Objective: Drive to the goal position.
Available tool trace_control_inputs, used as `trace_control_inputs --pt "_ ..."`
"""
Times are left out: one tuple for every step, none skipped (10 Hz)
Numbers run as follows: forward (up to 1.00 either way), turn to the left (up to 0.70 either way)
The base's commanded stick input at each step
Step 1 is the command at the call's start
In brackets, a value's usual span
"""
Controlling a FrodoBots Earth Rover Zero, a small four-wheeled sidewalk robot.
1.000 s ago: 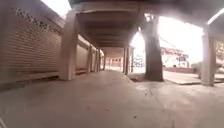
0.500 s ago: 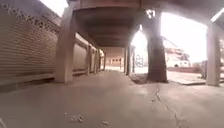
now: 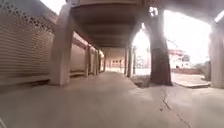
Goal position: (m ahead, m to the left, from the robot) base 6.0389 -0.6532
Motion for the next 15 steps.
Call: trace_control_inputs --pt "0.7 0.0" --pt "0.7 0.0" --pt "0.7 0.0" --pt "0.7 0.0" --pt "0.7 0.0" --pt "0.7 0.0" --pt "0.7 0.0" --pt "0.7 0.0" --pt "0.7 0.0" --pt "0.7 0.0" --pt "0.7 0.0" --pt "0.7 0.0" --pt "0.7 0.0" --pt "0.7 0.0" --pt "0.7 0.0"
